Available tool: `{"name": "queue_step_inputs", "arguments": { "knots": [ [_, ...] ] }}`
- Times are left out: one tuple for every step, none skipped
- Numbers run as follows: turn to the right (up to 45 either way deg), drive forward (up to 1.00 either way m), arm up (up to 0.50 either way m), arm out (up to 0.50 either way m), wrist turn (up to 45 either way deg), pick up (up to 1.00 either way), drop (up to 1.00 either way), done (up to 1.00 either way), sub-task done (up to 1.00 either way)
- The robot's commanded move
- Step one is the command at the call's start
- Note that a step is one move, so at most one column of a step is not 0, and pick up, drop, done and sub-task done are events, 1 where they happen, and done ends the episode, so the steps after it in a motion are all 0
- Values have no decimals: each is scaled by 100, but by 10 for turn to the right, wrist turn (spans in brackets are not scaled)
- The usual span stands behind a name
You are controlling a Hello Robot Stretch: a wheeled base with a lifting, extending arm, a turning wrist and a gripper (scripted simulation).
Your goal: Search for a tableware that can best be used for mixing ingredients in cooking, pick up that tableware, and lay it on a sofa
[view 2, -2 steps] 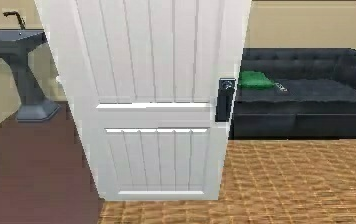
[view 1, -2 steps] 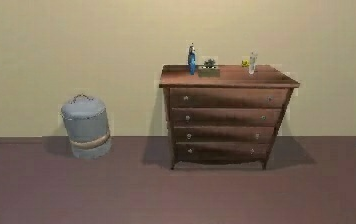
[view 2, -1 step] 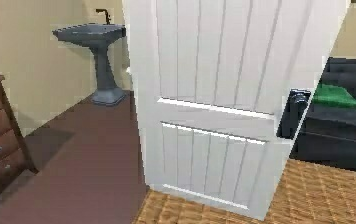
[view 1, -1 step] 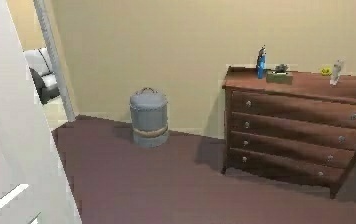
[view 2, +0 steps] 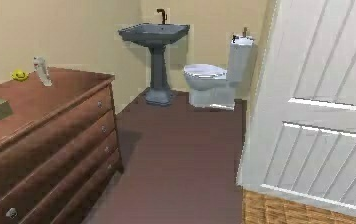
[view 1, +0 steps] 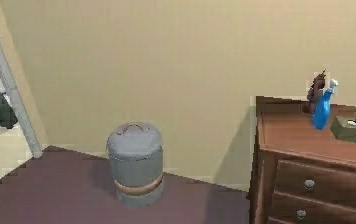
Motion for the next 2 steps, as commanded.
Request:
{"name": "queue_step_inputs", "arguments": {
  "knots": [
    [-450,0,0,0,0,0,0,0,0],
    [-30,0,0,0,0,0,0,0,0]
  ]
}}
